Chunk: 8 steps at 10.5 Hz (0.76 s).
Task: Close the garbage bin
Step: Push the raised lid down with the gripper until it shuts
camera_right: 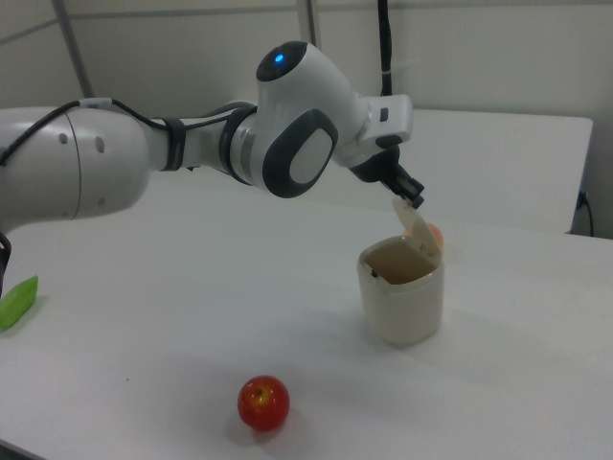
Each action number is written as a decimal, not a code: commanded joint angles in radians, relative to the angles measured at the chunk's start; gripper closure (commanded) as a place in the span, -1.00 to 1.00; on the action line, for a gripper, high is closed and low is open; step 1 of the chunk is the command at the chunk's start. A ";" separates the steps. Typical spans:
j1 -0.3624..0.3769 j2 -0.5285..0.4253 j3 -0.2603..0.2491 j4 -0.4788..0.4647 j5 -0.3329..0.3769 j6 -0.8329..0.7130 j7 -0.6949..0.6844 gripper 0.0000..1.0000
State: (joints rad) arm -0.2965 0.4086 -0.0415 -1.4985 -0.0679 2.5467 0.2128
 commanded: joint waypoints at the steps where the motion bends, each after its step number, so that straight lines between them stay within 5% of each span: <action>1: 0.004 -0.011 0.000 -0.006 0.000 -0.150 0.022 1.00; 8: 0.010 -0.008 0.008 -0.013 0.010 -0.348 0.016 1.00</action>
State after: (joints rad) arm -0.2955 0.4072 -0.0317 -1.4964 -0.0654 2.2291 0.2192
